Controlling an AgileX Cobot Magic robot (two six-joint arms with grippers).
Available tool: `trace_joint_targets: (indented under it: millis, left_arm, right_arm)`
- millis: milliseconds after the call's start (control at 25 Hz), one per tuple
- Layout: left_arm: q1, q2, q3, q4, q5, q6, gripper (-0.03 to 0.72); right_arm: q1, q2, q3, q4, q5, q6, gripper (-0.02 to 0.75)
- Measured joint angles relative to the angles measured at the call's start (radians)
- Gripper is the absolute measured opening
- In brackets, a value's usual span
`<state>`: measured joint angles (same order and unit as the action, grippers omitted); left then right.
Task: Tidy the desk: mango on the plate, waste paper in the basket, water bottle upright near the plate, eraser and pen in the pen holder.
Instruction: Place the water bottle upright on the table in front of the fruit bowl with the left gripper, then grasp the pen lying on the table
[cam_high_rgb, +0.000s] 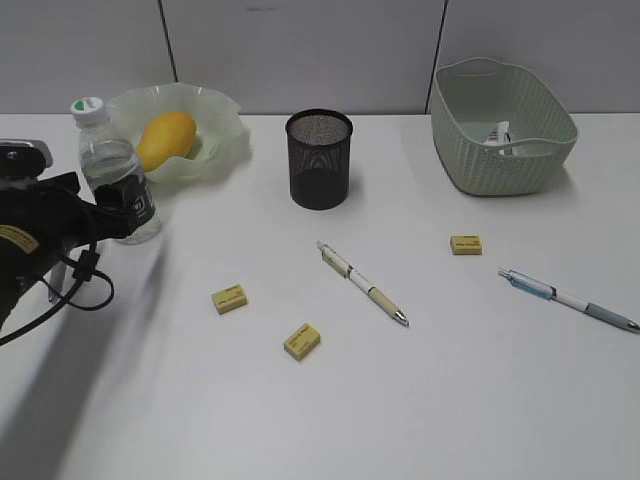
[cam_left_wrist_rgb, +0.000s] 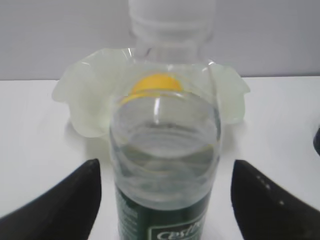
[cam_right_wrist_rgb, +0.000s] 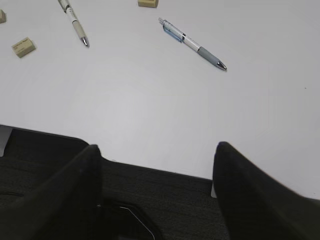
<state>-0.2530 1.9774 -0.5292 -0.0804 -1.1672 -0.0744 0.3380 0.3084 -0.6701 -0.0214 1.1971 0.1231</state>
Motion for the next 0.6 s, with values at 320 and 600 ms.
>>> trace_joint_targets:
  millis: [320,600]
  left_arm:
    - [0.000,-0.249,0.101,0.059,0.271,0.000,0.613]
    - [0.000,-0.600,-0.018,0.067,0.998,0.000,0.613]
  right_arm:
    - [0.000,0.000,0.000,0.000,0.000,0.000,0.543]
    - [0.000,0.000,0.000,0.000,0.000,0.000,0.543]
